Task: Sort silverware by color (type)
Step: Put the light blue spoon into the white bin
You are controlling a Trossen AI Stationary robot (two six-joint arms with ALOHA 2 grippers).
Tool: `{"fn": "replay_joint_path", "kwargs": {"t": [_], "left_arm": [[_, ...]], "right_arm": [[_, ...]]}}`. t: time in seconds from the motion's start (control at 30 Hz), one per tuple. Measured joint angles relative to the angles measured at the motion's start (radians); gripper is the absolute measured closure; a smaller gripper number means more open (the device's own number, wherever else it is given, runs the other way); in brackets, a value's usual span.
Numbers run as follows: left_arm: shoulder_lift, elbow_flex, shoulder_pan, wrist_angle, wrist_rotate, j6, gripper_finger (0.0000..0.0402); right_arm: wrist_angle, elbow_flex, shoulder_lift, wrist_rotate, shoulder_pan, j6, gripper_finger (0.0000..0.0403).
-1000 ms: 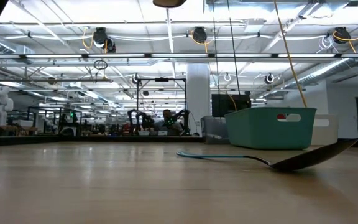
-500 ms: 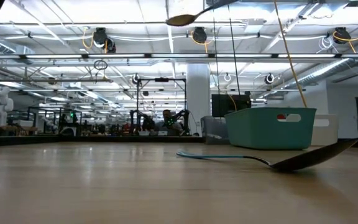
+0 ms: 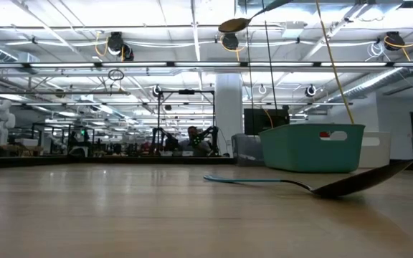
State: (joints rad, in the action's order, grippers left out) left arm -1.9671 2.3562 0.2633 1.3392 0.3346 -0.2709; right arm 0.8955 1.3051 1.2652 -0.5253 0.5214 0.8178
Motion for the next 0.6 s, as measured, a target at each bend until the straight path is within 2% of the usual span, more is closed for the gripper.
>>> {"fn": "replay_joint_path", "kwargs": {"t": [0.17,0.43,0.6], "left_arm": [[0.024,0.000,0.006,0.006,0.047,0.006,0.0172],[0.034,0.000,-0.012,0.007,0.070,0.070,0.0172],[0.034,0.000,-0.044,0.012,0.070,0.058,0.0172]], "right_arm": [[0.111,0.070,-0.001,-0.009,-0.031,0.040,0.0343],[0.483,0.229,-0.002,-0.108,-0.117,0.176,0.0343],[0.649,0.273,-0.011,-0.106,-0.206,0.197,0.0344]]}}
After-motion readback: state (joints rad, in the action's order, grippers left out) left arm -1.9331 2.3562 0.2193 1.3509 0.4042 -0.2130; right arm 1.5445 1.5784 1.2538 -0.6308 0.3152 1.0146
